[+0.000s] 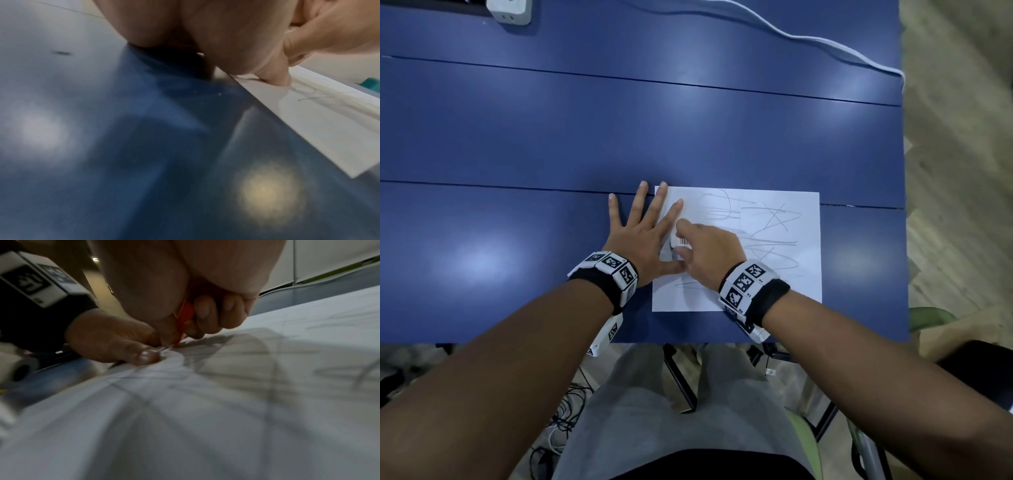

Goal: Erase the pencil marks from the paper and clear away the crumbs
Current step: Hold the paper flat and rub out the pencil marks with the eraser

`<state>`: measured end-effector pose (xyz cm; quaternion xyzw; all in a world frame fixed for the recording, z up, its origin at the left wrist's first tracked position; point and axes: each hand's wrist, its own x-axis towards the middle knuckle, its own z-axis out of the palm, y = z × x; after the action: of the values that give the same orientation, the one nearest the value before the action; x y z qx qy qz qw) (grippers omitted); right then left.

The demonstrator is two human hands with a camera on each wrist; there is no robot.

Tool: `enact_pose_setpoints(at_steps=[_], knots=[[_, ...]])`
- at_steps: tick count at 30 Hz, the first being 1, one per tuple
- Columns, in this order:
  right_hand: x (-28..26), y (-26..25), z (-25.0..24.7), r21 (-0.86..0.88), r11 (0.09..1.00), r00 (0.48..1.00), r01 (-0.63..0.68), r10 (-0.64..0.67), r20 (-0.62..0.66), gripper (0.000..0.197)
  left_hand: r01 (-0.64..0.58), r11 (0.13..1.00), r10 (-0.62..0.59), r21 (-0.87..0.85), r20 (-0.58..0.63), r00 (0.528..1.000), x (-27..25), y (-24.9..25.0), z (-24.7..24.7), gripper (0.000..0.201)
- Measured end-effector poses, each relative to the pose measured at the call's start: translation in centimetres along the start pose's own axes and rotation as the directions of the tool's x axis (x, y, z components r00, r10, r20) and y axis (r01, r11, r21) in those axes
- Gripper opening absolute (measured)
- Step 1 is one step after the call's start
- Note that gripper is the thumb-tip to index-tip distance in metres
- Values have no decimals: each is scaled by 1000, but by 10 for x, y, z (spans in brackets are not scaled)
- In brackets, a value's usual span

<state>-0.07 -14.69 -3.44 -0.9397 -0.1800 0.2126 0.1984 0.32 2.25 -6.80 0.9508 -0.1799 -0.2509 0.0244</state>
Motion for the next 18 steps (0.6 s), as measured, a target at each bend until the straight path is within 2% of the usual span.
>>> enact_pose_setpoints(at_steps=[2, 5, 10, 18], knots=[[3, 10, -5, -33, 999, 999, -31, 29, -32, 23, 5, 1000, -5, -14, -3, 1000, 0, 1, 0, 113], [10, 21, -12, 30, 987, 976, -158, 161, -146, 22, 14, 1000, -14, -20, 13, 1000, 0, 2, -1, 112], [-6, 17, -4, 14, 997, 994, -77, 78, -70, 20, 11, 1000, -11, -16, -4, 1000, 0, 0, 1, 113], [-8, 22, 1, 56, 983, 976, -174, 180, -124, 20, -2, 999, 2, -43, -1, 1000, -2, 0, -3, 109]])
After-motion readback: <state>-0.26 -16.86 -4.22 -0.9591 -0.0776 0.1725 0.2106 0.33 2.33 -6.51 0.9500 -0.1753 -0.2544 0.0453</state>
